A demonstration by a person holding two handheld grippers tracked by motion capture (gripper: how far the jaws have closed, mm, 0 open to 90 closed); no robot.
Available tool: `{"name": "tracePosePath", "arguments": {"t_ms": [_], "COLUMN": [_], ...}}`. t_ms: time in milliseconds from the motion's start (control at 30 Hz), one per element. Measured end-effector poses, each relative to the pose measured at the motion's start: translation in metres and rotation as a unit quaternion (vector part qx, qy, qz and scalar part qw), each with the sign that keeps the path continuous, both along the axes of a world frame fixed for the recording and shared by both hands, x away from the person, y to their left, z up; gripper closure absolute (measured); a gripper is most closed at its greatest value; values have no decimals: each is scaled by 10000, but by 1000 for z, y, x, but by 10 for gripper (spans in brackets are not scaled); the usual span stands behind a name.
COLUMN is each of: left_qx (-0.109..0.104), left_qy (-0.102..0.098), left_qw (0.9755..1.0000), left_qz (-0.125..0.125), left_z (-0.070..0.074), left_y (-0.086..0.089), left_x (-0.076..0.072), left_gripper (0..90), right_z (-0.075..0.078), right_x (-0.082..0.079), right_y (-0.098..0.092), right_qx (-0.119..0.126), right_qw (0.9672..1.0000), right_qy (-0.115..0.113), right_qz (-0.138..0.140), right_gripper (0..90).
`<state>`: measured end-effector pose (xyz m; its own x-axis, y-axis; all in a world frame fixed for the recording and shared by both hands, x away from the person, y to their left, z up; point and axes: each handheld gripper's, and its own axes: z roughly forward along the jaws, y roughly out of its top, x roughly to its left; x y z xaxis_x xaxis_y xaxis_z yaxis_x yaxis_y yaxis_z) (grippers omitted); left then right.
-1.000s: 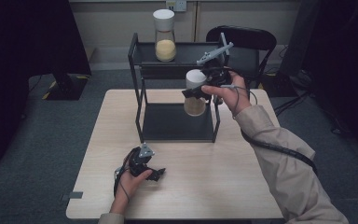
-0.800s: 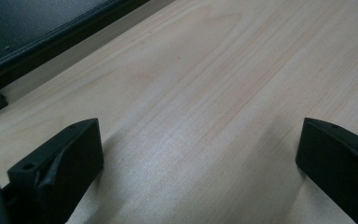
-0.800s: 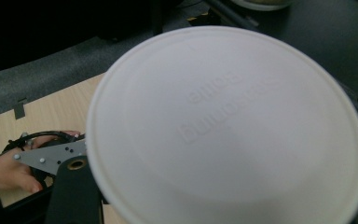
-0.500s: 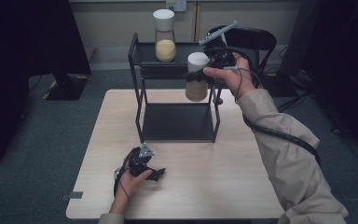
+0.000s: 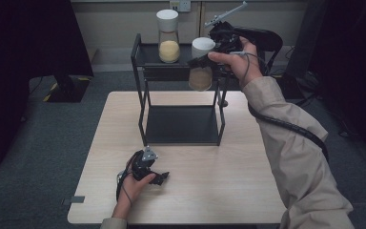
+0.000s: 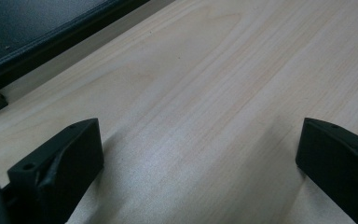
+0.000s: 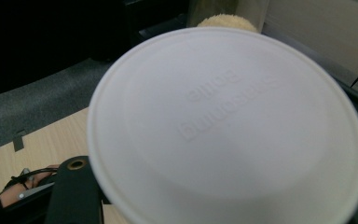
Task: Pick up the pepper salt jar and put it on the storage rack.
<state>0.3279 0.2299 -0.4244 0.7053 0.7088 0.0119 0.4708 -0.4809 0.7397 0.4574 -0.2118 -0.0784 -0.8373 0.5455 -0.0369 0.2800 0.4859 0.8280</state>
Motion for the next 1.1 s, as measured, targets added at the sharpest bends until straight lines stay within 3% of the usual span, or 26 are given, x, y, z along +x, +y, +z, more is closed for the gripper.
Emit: {"name": "tracePosePath", "arguments": {"t_ms": [567, 1100], "left_qx": [-3, -3], "left_qy": [4, 7], "left_qw": [10000, 10000], "left_qz": [0, 0], "left_z": [0, 0], "left_y": [0, 0], "left_x": [0, 0], "left_gripper": [0, 0], "right_z": [27, 42], "right_x": [11, 32], "right_y": [3, 10], "right_qx": [59, 249], "right_qw": [9999, 9991], "right_qy": [-8, -60], "right_qz": [-137, -332], "right_gripper": [351, 351]}}
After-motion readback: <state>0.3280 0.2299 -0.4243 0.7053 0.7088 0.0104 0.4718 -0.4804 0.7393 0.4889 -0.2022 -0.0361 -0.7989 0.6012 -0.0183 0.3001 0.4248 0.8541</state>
